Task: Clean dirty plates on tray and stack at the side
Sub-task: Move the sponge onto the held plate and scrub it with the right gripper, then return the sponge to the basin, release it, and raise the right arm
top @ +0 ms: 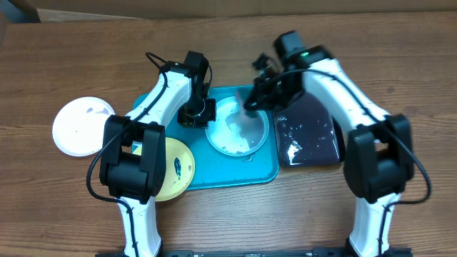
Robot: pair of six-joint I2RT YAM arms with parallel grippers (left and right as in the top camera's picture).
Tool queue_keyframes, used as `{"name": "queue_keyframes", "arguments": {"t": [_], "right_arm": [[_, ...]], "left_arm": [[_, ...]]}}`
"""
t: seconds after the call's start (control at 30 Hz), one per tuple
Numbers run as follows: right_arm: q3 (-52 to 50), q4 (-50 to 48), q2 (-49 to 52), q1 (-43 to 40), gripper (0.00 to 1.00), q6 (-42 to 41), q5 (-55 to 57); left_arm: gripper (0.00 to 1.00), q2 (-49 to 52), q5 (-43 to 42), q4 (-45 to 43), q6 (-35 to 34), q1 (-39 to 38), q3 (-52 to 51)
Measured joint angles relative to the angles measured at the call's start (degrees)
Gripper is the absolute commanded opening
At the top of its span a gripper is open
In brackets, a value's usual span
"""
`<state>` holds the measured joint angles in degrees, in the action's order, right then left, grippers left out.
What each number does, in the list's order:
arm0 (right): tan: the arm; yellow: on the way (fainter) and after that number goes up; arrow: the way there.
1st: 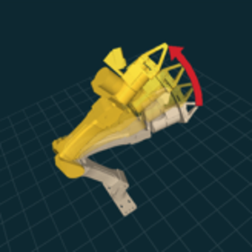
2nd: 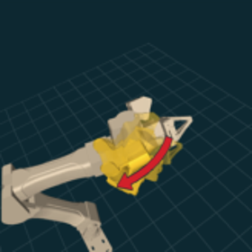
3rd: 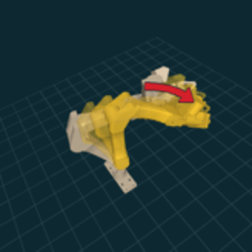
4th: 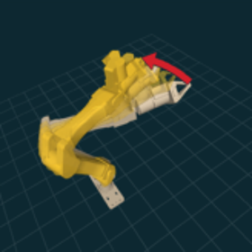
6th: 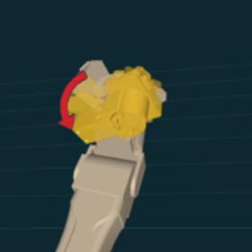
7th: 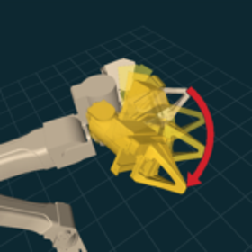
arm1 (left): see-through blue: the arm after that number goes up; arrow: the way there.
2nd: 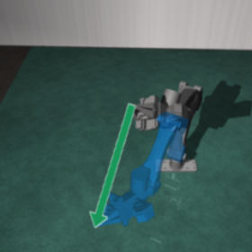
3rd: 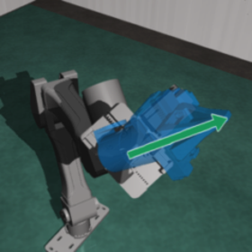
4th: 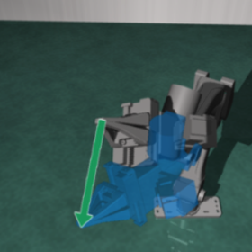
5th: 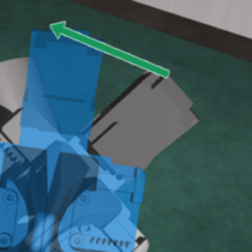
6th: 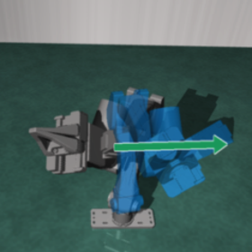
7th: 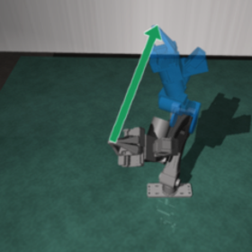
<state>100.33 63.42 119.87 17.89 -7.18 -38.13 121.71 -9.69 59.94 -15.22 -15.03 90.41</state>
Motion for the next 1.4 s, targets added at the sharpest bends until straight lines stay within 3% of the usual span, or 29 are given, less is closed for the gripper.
{"name": "queue_keyframes", "arguments": {"t": [0.27, 0.57, 0.6, 0.67, 0.7, 0.9, 1.1, 1.23, 1.3, 1.4], "right_arm": [[-2.16, 7.58, -1.97, -6.32, 0.04, 0.83, 20.33], [-14.23, -1.73, -1.97, -6.93, 0.05, 1.01, 30.10], [-14.97, -2.23, -1.97, -6.91, 0.10, 1.03, 30.47], [-16.22, -2.86, -1.97, -6.93, 0.45, 1.27, 31.10], [-16.26, -2.89, -1.97, -6.93, 0.49, 1.07, 31.15], [-15.04, 0.26, -1.97, -6.97, 0.59, 1.18, 31.67], [-5.03, 5.86, -1.97, -8.94, 0.83, 1.09, 31.71], [-1.64, 5.57, -1.97, -13.22, 0.88, 0.57, 31.71], [-1.66, 5.90, -1.97, -16.13, 1.00, 0.17, 31.74], [-1.66, 6.25, -1.97, -20.65, 1.00, 0.00, 31.95]], "left_arm": [[0.23, 0.00, 0.00, -0.11, -0.20, 0.00, -0.02], [0.24, 0.02, 0.00, -0.33, -0.90, 0.00, -0.04], [0.24, 0.02, 0.00, -0.35, -0.90, 0.00, -0.04], [0.27, 0.02, 0.02, -0.37, -0.92, 0.00, -0.04], [0.27, 0.02, 0.00, -0.37, -0.92, 0.00, -0.04], [0.30, 0.02, 0.31, -0.37, -1.11, 0.00, -0.04], [0.31, 0.02, 0.50, -0.39, -1.11, 0.00, -0.07], [0.31, 0.02, 0.50, -0.39, -1.11, 0.00, -0.07], [0.31, 0.02, 0.50, -0.39, -1.11, 0.00, -0.07], [0.31, 0.02, 0.50, -0.39, -1.11, 0.00, -0.07]]}}
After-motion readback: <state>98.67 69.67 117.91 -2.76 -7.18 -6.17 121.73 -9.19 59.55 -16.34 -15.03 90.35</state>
